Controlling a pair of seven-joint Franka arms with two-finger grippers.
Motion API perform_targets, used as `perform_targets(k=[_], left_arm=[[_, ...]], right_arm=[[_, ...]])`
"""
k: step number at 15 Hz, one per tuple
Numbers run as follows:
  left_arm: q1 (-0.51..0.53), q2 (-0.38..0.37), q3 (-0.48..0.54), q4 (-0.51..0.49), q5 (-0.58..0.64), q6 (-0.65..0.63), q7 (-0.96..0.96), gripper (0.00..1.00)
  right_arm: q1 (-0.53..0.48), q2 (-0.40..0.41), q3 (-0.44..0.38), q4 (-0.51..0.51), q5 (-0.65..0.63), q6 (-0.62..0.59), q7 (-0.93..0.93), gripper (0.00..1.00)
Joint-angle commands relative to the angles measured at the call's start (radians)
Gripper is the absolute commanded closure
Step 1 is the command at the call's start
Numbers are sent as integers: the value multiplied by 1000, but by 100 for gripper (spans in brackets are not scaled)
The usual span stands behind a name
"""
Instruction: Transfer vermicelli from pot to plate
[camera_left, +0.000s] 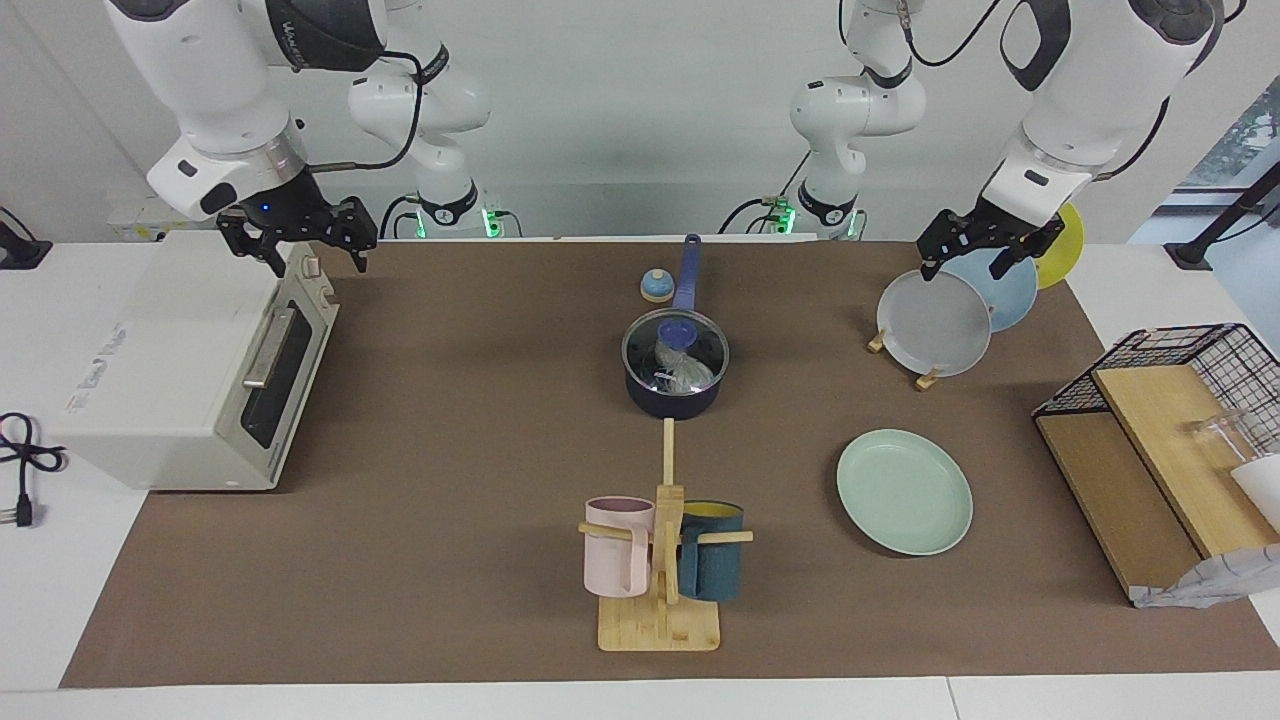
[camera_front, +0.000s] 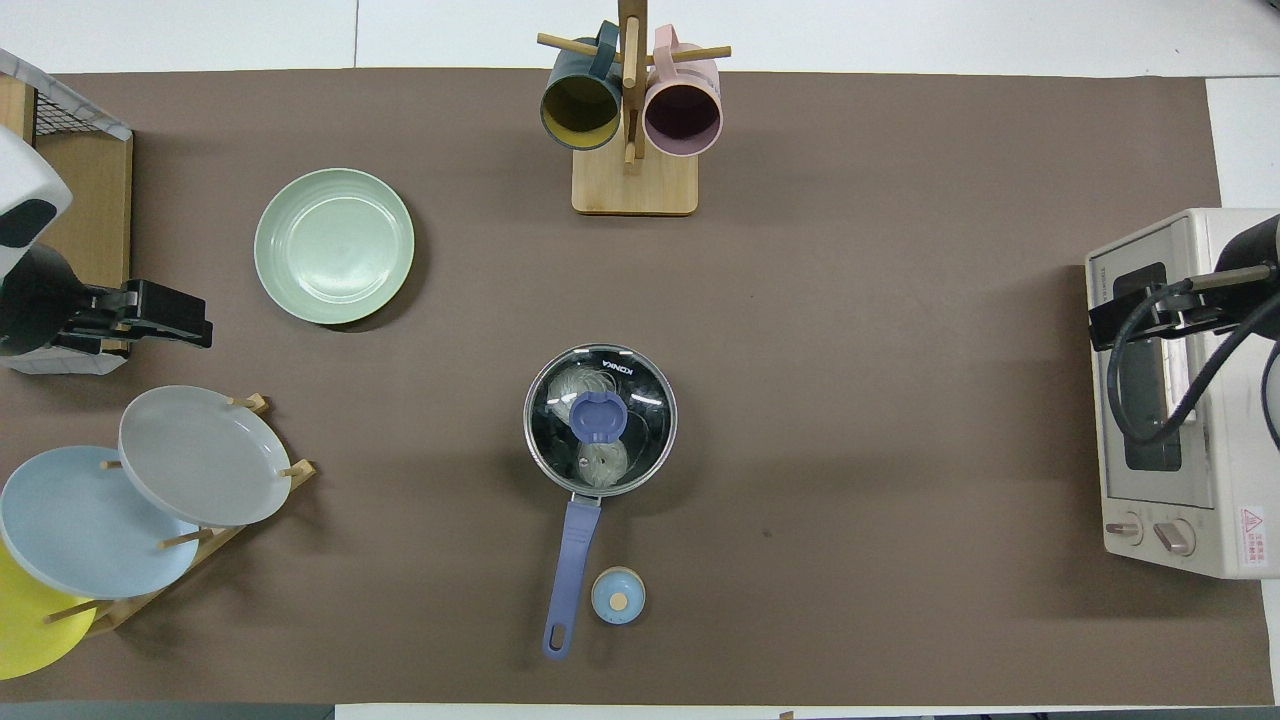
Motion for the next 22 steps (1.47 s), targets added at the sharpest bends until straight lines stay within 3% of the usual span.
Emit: perform_targets(k=[1,7,11,14,17,20,22], left_arm=[[1,-17,1,-9,26,-5,2,0],[1,-17,1,-9,26,-5,2,0],[1,-17,1,-9,26,-5,2,0],[1,-17,1,-9,26,-5,2,0],[1,-17,1,-9,26,-5,2,0],[-1,-17,1,-9,26,-5,2,0],[1,-17,1,-9,26,-5,2,0]], right_arm=[[44,5,3,5,14,0,34,0],[197,64,10,60,87,27,266,0],[360,190,11,152,86,40,459,0],[472,294,11,199,86,116,580,0],[547,336,17,193,98,225,737,0],[628,396,22,187,84,265,766,0],[648,402,22,131,86,325,769,0]])
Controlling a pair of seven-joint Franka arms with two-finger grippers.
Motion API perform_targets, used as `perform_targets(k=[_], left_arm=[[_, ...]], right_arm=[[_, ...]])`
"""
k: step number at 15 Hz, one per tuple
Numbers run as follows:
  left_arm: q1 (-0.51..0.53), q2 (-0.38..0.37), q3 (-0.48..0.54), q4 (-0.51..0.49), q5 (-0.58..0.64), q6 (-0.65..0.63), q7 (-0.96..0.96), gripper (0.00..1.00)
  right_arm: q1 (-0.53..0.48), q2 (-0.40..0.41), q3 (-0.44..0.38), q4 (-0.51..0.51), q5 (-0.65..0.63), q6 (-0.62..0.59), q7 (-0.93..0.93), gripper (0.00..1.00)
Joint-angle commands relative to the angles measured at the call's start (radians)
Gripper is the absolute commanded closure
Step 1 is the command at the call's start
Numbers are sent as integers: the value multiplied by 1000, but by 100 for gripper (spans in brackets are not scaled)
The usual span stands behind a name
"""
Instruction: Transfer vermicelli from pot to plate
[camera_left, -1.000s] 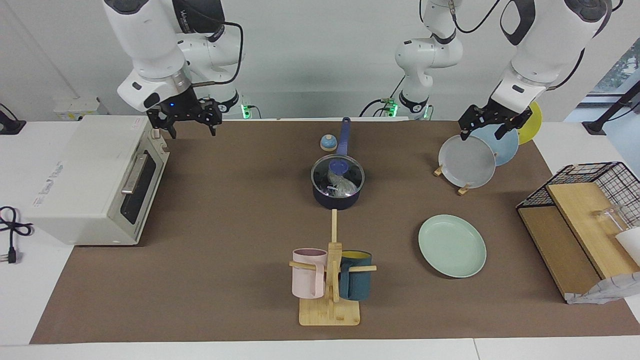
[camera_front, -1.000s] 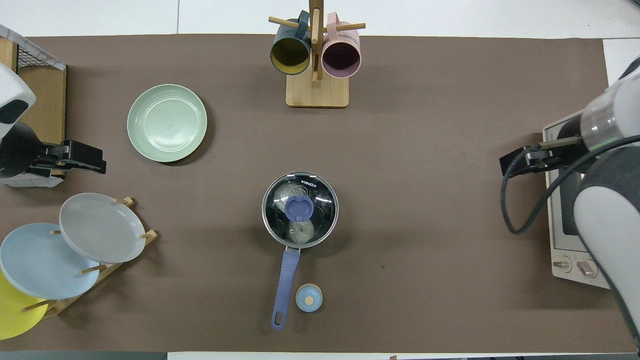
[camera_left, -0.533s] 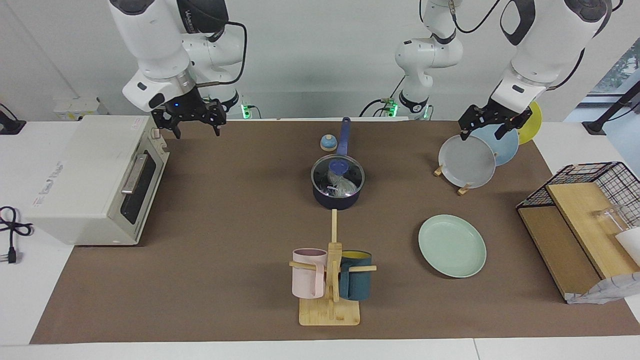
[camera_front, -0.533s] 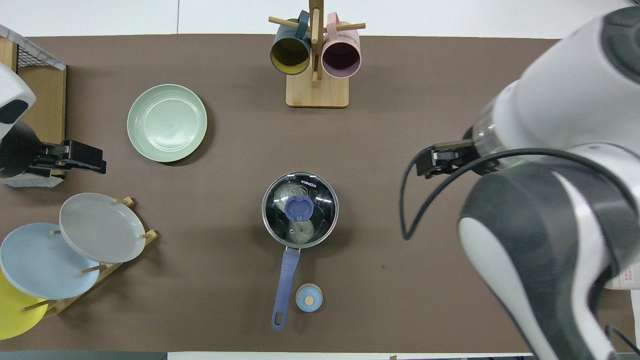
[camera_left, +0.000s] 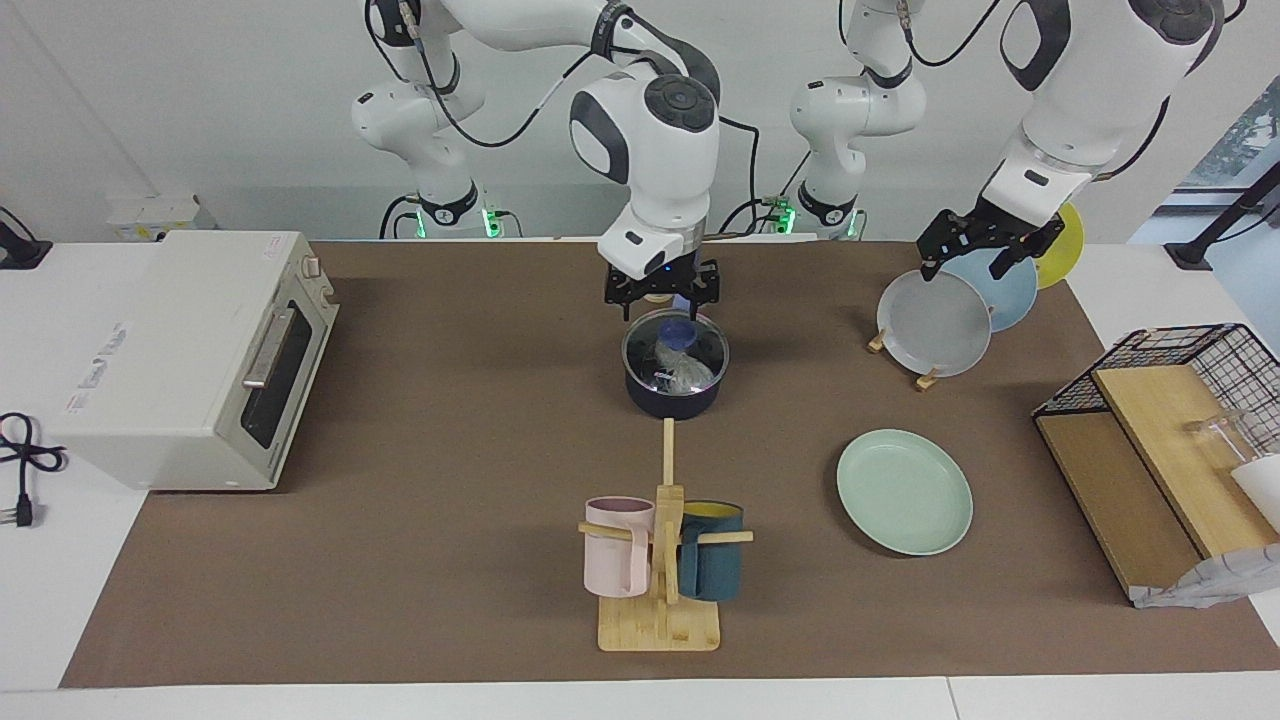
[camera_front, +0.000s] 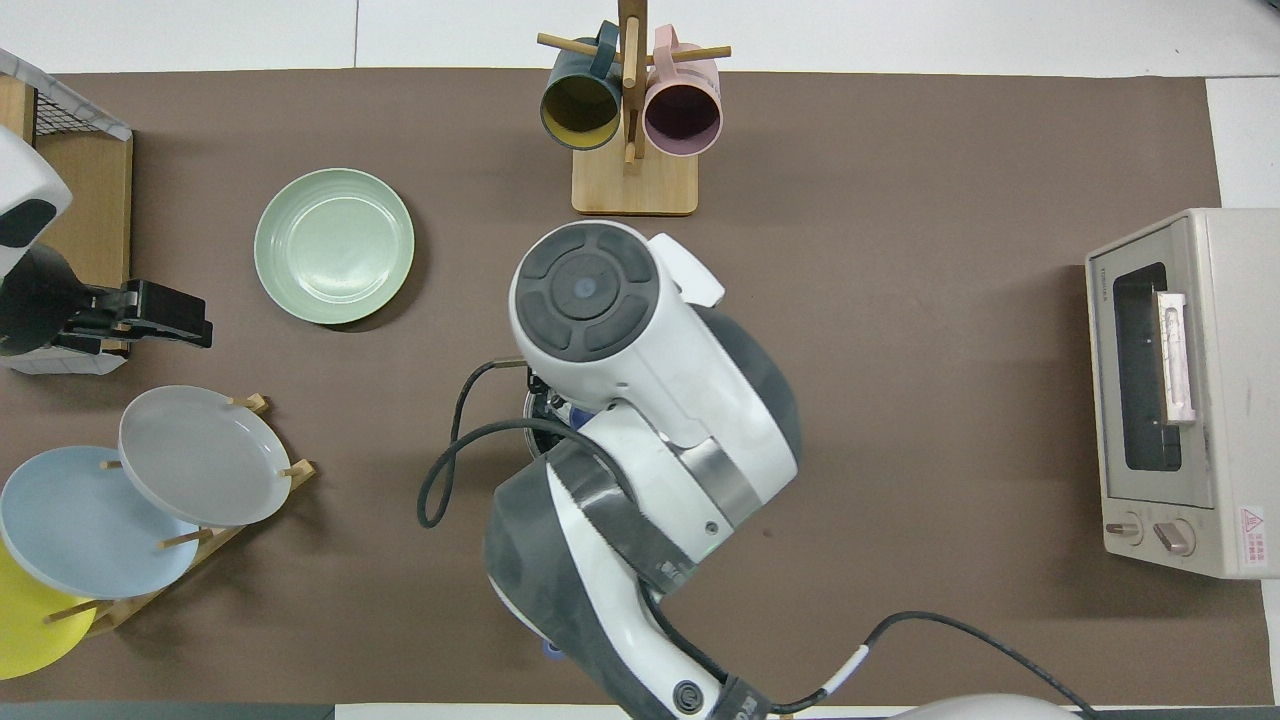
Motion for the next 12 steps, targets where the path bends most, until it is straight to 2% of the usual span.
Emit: perform_targets(k=[1,8,12], left_arm=[[-1,-17,1,-9,26,-5,2,0],[1,-17,1,-9,26,-5,2,0],[1,-17,1,-9,26,-5,2,0]], right_arm=[[12,15,0,-51,10,68,11,0],[20,4,2,-135,13,126,4,0],[22,-2,3,-172,13,168,4,8]])
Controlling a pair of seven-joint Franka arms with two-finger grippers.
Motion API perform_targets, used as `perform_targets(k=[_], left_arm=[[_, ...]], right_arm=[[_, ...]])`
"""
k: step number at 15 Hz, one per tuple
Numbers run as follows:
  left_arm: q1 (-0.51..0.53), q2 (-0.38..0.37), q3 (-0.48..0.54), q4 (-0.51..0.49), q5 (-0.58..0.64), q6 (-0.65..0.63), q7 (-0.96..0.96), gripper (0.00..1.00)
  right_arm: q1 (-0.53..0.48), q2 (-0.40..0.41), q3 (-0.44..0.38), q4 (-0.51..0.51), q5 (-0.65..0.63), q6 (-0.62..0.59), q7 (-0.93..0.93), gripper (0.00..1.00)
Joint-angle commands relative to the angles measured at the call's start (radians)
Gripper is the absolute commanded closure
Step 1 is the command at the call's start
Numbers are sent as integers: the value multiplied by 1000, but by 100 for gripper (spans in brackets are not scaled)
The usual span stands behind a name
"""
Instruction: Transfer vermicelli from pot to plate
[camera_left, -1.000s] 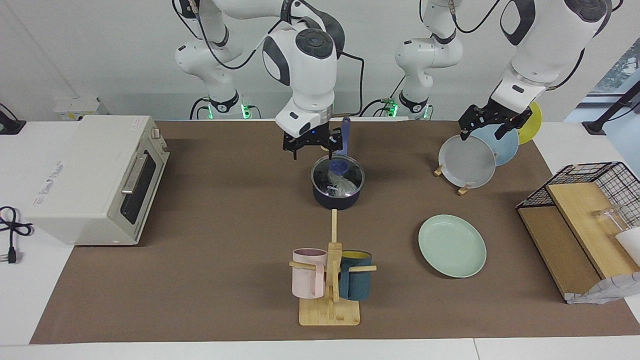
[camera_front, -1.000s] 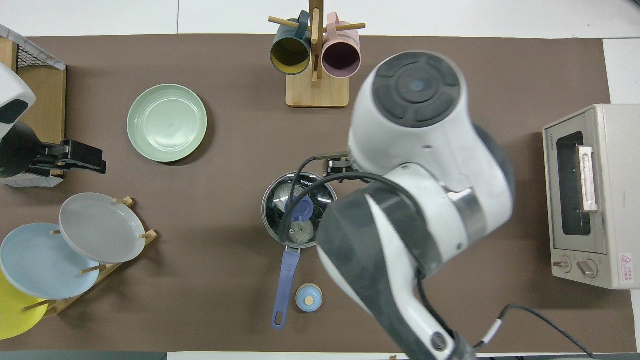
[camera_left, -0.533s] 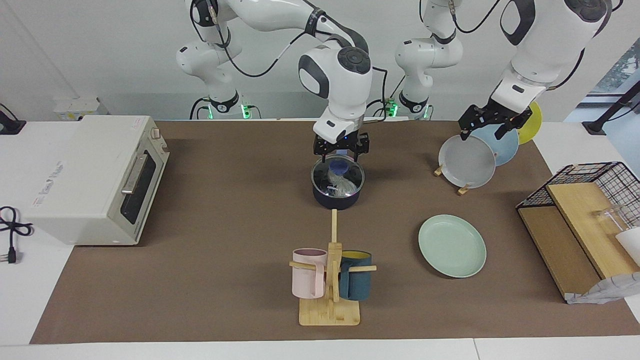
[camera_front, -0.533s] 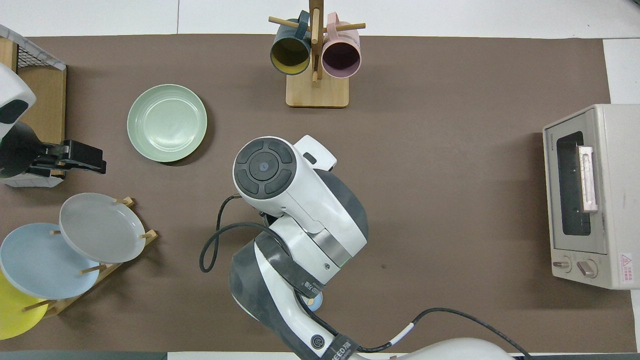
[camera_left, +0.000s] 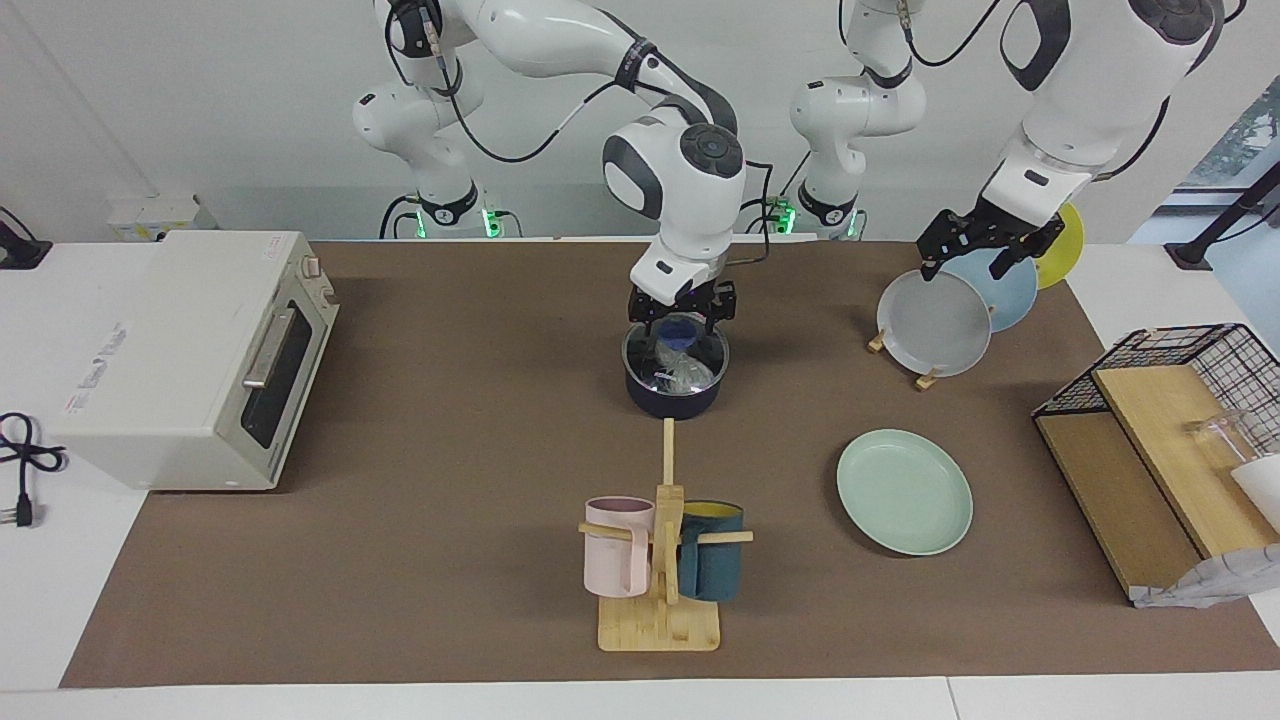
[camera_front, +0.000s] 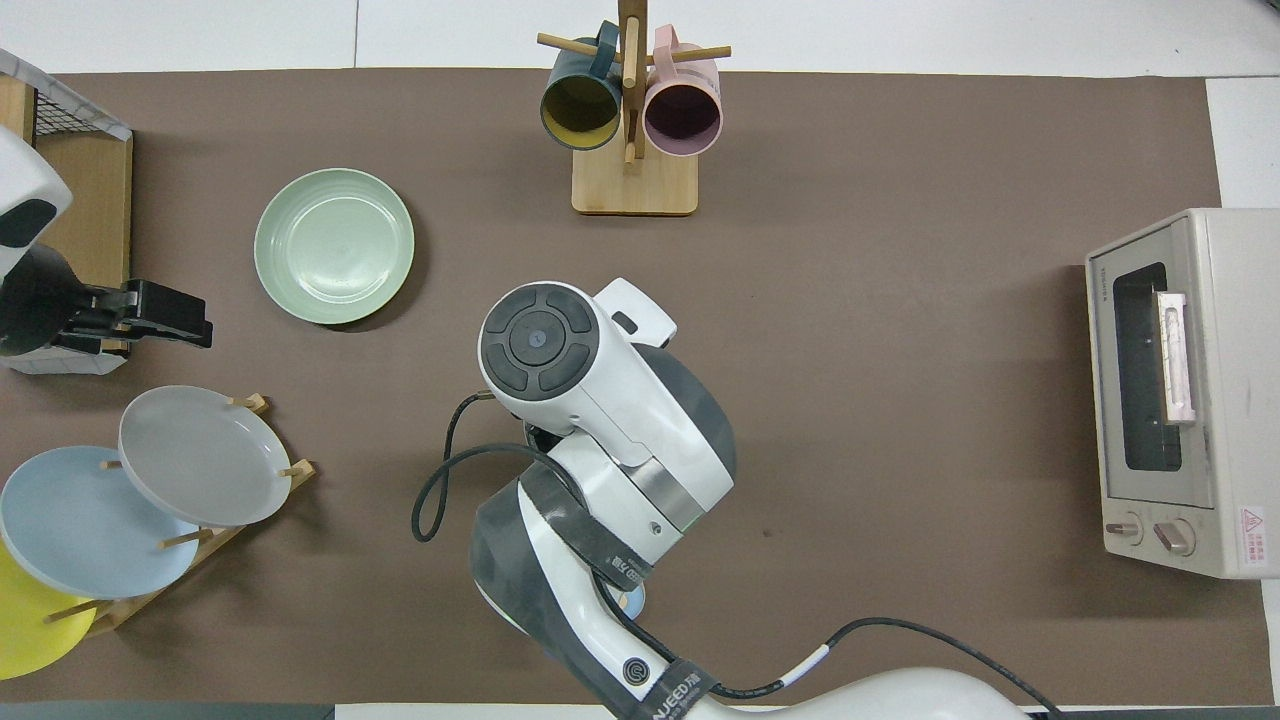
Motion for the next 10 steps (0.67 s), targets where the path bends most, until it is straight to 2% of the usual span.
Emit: perform_targets(k=[1,4,10], left_arm=[[1,-17,1,-9,26,-5,2,0],[1,-18,1,-10,26,-15,2,0],[1,-18,1,-10,26,-5,2,0]], right_arm=[[-3,-36,3,-52,13,31,-4,9],[-3,-36,3,-52,13,32,-5,26],[-3,-36,5,-46,13,31,-7,37]])
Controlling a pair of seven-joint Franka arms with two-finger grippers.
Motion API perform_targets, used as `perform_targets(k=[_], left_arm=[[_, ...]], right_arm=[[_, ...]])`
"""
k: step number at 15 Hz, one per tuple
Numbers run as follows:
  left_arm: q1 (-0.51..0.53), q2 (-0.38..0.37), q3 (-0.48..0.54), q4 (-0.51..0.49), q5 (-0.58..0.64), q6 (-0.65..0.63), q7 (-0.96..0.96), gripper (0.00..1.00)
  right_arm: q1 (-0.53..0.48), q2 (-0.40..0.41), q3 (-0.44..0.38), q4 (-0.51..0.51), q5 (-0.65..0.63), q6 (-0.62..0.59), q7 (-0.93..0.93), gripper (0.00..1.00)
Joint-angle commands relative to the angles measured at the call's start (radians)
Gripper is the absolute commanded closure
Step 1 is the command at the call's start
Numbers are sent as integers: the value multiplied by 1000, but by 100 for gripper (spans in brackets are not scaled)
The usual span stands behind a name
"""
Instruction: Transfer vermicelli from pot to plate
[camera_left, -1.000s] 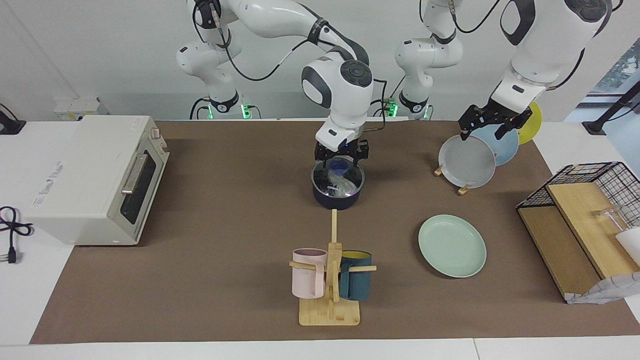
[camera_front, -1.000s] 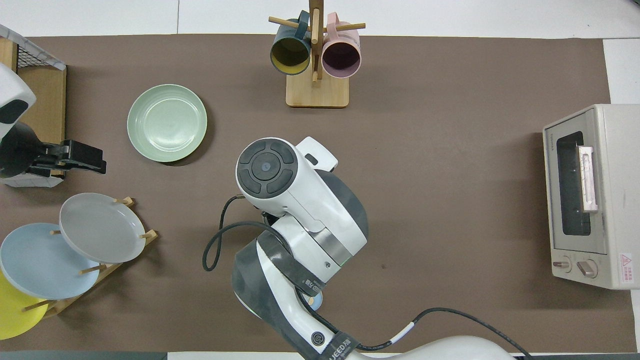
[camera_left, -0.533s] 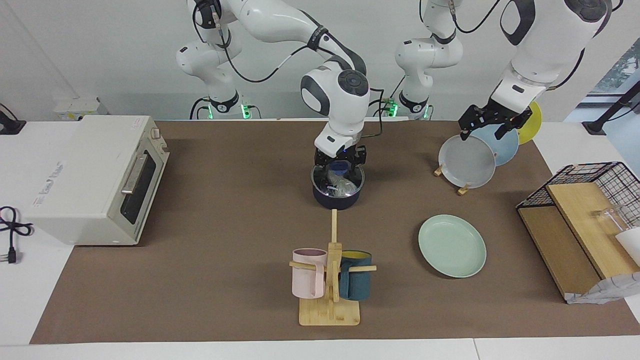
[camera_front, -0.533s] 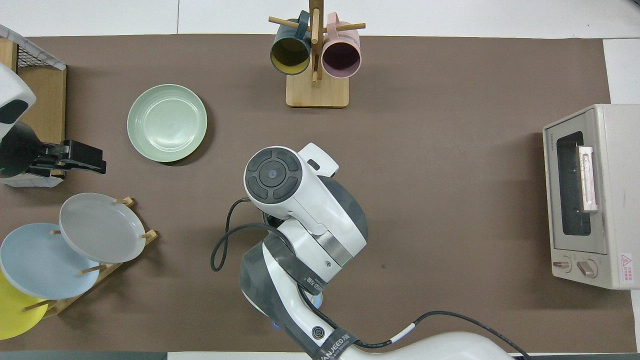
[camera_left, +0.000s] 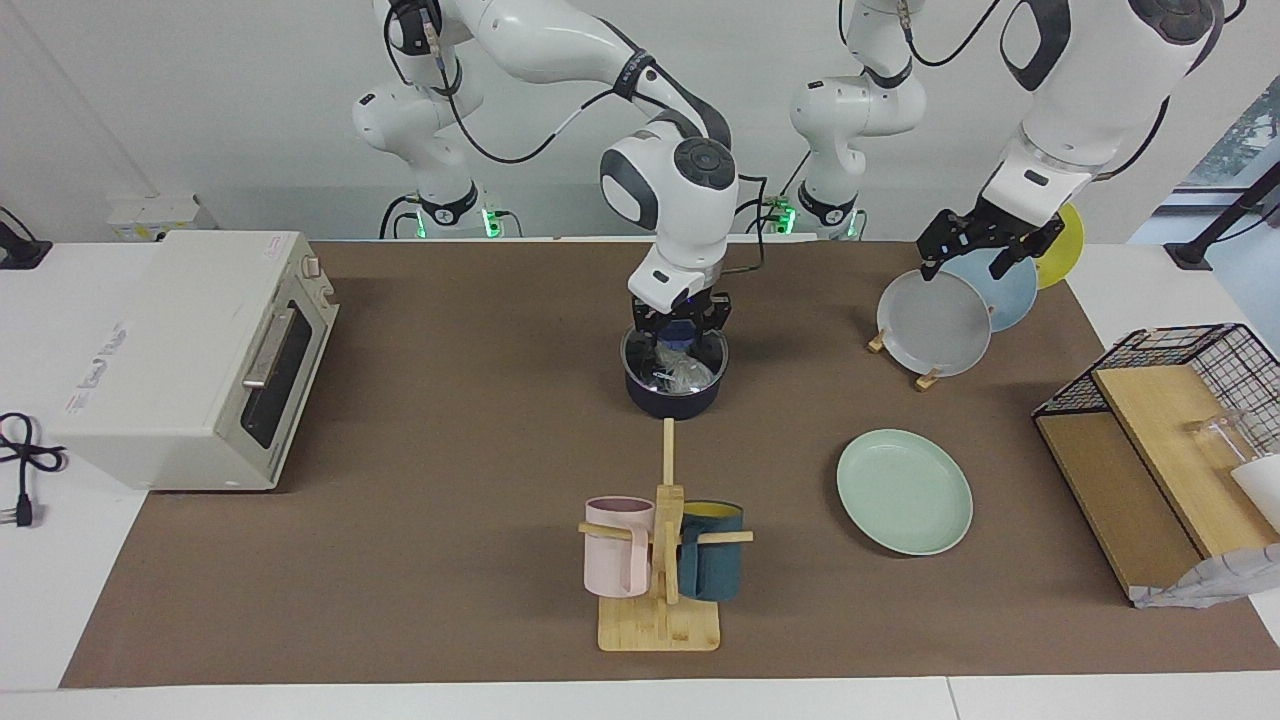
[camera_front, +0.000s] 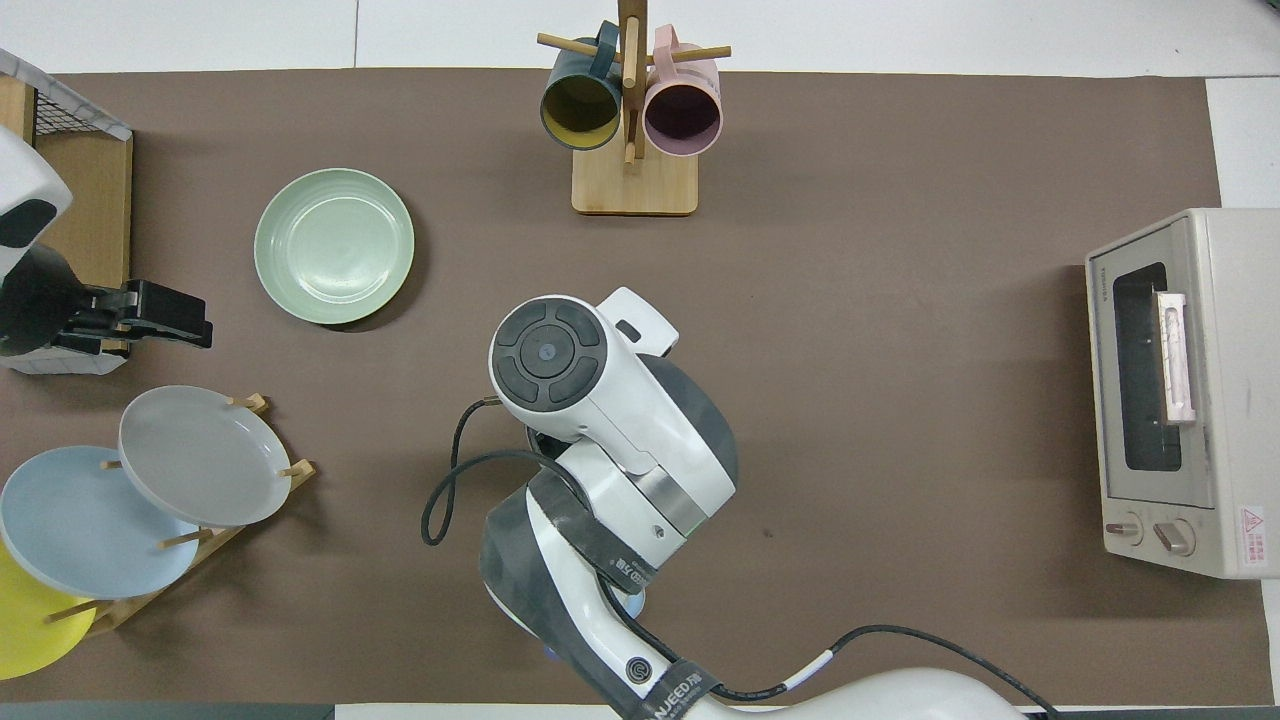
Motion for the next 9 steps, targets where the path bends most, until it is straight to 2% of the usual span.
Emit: perform_targets(k=[1,6,9], left_arm=[[1,-18,1,-10,26,-5,2,0],[1,-18,2,-10,26,0,-3,0],[1,-18,2,-10,24,0,-4,0]], right_arm=[[-3,-23,2,-26,11,11,-8,38],[-28,-20,-1,81,10,-90,-69,39],[-106,-26,-4,101,10,-128,-190,42]])
